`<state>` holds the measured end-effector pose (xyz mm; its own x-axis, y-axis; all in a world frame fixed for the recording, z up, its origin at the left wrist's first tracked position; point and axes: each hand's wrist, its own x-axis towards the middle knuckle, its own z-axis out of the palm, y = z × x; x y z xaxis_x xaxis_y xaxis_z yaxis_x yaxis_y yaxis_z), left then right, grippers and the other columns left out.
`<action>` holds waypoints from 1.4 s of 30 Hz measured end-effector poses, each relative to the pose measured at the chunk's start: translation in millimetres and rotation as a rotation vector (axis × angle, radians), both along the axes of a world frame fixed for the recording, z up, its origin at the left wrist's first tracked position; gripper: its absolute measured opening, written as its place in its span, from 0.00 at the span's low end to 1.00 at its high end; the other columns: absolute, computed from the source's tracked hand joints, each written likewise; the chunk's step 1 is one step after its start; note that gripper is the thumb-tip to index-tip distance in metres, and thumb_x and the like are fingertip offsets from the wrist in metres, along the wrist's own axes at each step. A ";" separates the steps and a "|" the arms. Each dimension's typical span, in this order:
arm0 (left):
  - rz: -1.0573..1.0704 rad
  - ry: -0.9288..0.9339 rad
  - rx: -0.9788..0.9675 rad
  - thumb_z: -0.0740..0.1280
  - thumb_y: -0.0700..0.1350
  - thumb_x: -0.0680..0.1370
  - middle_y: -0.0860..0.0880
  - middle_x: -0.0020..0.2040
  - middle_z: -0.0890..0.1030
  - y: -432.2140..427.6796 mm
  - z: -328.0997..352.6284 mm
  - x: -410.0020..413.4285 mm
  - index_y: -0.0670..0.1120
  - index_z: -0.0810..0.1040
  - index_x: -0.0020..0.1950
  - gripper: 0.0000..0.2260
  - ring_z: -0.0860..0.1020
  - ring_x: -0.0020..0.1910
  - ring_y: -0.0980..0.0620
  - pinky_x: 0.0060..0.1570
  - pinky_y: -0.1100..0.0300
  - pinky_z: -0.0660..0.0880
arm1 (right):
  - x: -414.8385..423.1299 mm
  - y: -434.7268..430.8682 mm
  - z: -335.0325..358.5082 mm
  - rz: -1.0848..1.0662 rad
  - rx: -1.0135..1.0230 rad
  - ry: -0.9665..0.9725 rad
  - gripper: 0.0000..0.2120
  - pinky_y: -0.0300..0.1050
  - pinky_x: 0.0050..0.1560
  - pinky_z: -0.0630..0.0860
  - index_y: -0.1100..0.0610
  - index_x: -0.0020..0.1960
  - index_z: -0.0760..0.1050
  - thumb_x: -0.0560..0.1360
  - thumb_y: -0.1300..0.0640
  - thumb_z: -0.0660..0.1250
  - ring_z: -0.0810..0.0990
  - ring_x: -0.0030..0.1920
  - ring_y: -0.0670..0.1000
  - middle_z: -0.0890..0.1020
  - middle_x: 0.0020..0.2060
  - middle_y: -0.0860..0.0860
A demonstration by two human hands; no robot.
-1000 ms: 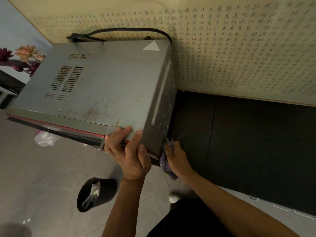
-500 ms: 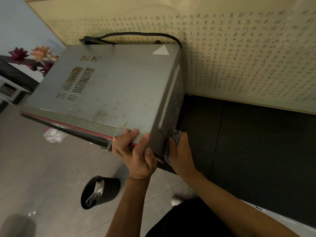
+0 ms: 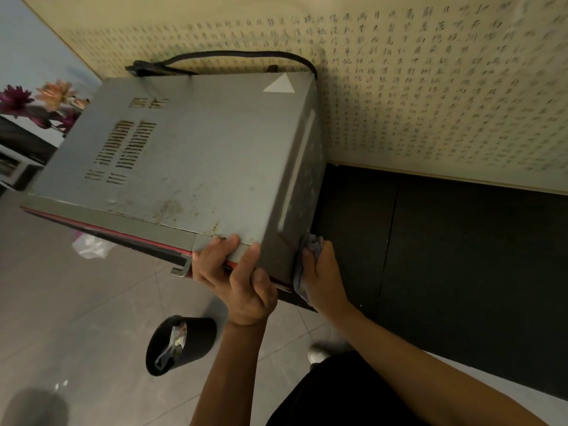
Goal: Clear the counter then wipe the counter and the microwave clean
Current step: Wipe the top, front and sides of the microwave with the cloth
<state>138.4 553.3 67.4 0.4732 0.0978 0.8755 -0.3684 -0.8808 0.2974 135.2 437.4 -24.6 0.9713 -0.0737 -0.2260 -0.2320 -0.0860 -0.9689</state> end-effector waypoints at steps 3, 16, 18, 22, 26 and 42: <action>-0.001 -0.004 0.005 0.53 0.53 0.84 0.41 0.55 0.73 0.6 -0.8 0.4 0.53 0.72 0.60 0.11 0.70 0.58 0.44 0.51 0.29 0.66 | 1.5 1.4 8.6 -0.034 0.041 0.024 0.05 0.47 0.38 0.76 0.51 0.51 0.68 0.84 0.51 0.58 0.76 0.38 0.45 0.75 0.41 0.51; -0.013 -0.037 0.038 0.53 0.51 0.83 0.41 0.54 0.73 4.6 -4.8 1.5 0.52 0.73 0.58 0.10 0.71 0.61 0.47 0.55 0.32 0.65 | 17.1 -10.8 12.0 -0.273 0.225 0.214 0.05 0.47 0.47 0.73 0.52 0.50 0.69 0.84 0.56 0.57 0.77 0.43 0.51 0.75 0.43 0.53; -0.001 -0.039 0.025 0.53 0.52 0.83 0.41 0.54 0.73 3.8 -6.1 2.8 0.51 0.74 0.56 0.12 0.71 0.58 0.44 0.55 0.33 0.66 | 30.8 -13.0 20.2 -0.261 0.279 0.216 0.05 0.47 0.47 0.72 0.52 0.51 0.69 0.85 0.57 0.56 0.76 0.43 0.48 0.75 0.44 0.52; -0.018 -0.070 -0.009 0.53 0.51 0.83 0.41 0.54 0.73 2.4 -5.3 4.4 0.54 0.71 0.61 0.10 0.68 0.67 0.55 0.54 0.34 0.65 | 34.5 -0.7 47.1 -0.126 0.227 -0.012 0.04 0.37 0.37 0.74 0.53 0.51 0.68 0.84 0.56 0.57 0.74 0.37 0.40 0.73 0.41 0.50; -0.053 -0.081 -0.011 0.53 0.52 0.84 0.48 0.60 0.71 3.4 -6.8 6.5 0.53 0.71 0.61 0.11 0.67 0.68 0.54 0.51 0.29 0.66 | 38.2 -4.2 37.7 -0.116 0.170 0.021 0.05 0.37 0.38 0.72 0.53 0.50 0.68 0.84 0.57 0.58 0.75 0.39 0.42 0.74 0.41 0.50; -0.072 -0.102 0.018 0.54 0.52 0.83 0.48 0.61 0.70 5.7 -10.1 8.5 0.52 0.71 0.61 0.11 0.68 0.68 0.54 0.45 0.26 0.66 | 48.1 -13.9 66.5 0.015 0.070 -0.260 0.09 0.42 0.46 0.80 0.55 0.59 0.69 0.82 0.52 0.61 0.80 0.50 0.45 0.77 0.50 0.52</action>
